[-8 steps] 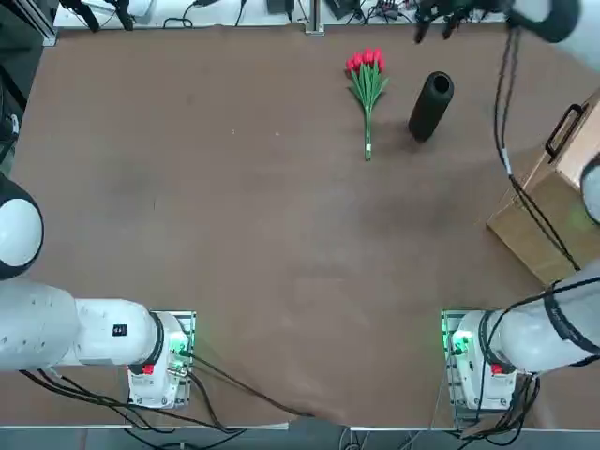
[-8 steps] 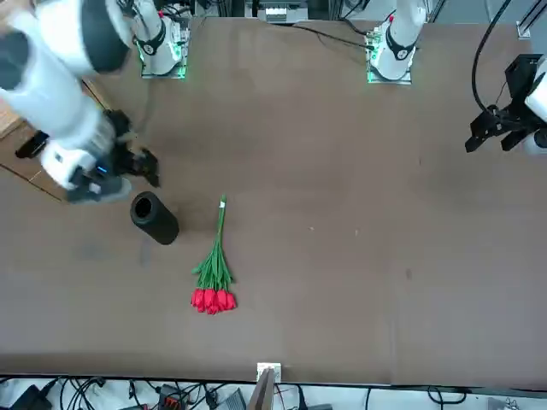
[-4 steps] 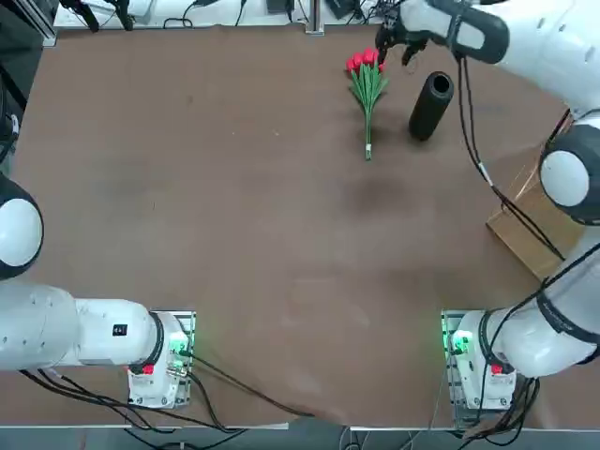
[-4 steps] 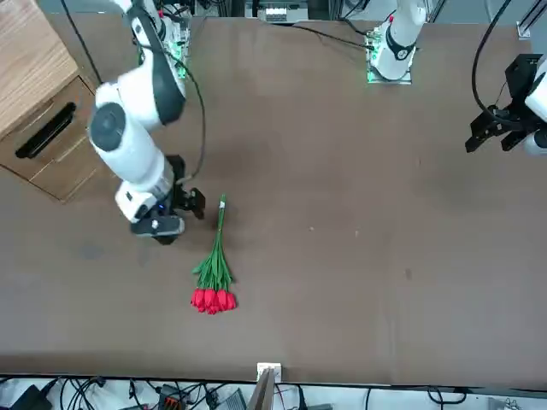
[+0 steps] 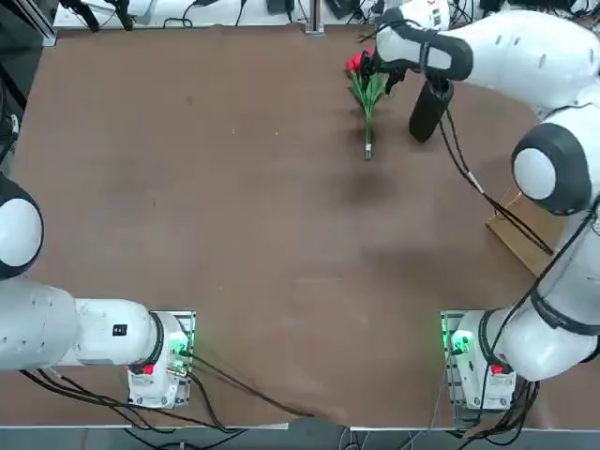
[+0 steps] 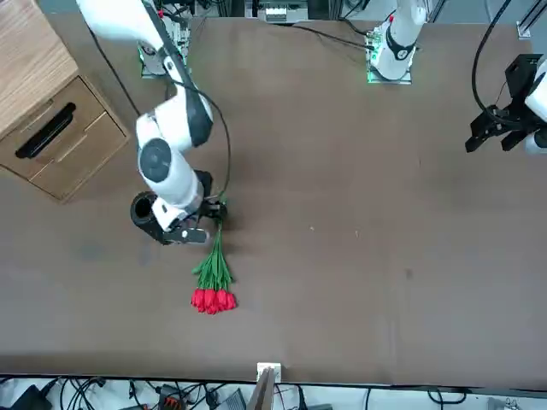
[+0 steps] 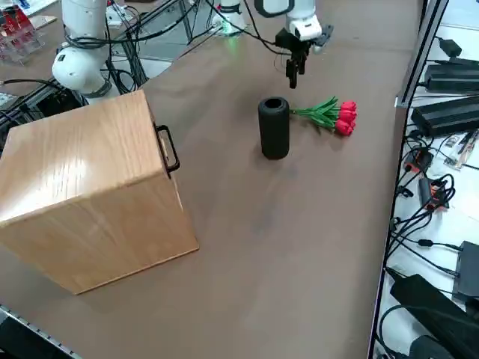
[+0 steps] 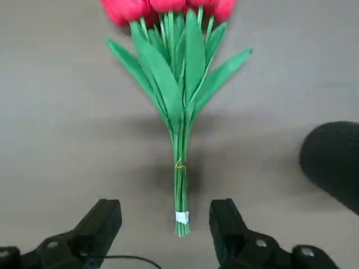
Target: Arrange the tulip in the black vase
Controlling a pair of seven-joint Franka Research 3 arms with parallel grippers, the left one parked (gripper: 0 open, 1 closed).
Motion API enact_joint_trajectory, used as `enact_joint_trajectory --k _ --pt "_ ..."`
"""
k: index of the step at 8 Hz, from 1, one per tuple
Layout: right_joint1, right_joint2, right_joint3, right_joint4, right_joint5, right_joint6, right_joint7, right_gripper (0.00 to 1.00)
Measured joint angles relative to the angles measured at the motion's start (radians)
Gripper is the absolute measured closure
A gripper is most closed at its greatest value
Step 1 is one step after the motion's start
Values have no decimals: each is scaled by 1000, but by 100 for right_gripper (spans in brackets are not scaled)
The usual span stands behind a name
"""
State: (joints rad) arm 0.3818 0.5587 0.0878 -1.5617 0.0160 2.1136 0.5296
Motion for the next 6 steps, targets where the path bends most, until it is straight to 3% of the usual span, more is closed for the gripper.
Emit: enact_joint_trajectory --k 3,6 --pt "0 77 -6 3 -5 5 17 6" --pt "1 126 -8 6 -8 91 60 7"
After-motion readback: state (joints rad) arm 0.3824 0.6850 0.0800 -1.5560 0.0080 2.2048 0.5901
